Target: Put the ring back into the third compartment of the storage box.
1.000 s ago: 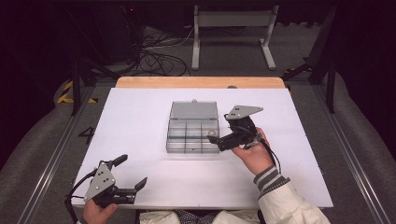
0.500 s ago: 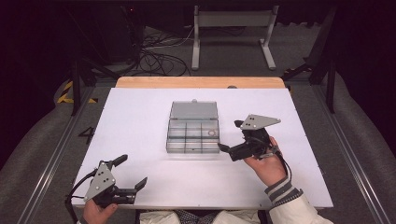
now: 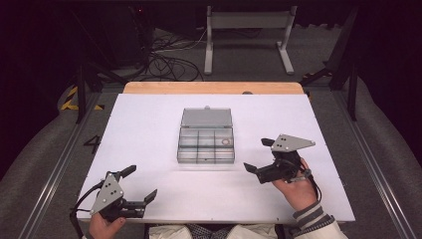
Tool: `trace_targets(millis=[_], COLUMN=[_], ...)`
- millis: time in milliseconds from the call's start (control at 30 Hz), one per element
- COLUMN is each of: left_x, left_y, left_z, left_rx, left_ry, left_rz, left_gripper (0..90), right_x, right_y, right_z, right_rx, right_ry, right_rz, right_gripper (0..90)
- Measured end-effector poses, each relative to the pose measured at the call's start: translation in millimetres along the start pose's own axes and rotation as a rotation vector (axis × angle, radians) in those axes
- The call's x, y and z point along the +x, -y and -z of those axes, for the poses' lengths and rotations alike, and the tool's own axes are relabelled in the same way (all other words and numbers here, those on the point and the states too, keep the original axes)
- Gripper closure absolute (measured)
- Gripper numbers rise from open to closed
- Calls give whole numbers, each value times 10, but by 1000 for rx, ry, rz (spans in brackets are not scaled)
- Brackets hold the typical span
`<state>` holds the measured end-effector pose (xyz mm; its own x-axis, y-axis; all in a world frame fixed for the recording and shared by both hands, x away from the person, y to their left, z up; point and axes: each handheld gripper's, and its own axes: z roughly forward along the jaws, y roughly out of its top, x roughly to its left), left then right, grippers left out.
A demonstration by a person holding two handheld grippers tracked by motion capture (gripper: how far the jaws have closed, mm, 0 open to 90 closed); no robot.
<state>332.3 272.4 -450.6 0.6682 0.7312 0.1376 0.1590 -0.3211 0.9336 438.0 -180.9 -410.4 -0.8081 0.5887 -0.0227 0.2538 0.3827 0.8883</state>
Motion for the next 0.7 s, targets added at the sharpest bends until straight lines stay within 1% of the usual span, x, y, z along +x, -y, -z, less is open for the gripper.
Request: trace_targets(millis=[233,333,400,500,533,700], left_x=[2,1,6,1,3,1], left_y=[1,2,1,3,2,2], left_z=[0,-2,-5,-9,-10,-13], left_rx=[1,5,5,6,5,5], left_ry=[1,1,-3,1,-2,-2], left_rz=[1,2,-5,1,-4,-3], left_gripper=[53,53,53,53,53,53], right_x=[-38,-58,-64,-67,-67,-72], right_y=[177,257,310,381,402,510], right_z=[85,118,140,171,183,217], right_rx=[3,1,4,8,11,16], right_ry=[3,-13,-12,-15,-15,-21], right_rz=[-26,-39,-35,-29,-28,-44], right_gripper=[12,12,12,12,12,12])
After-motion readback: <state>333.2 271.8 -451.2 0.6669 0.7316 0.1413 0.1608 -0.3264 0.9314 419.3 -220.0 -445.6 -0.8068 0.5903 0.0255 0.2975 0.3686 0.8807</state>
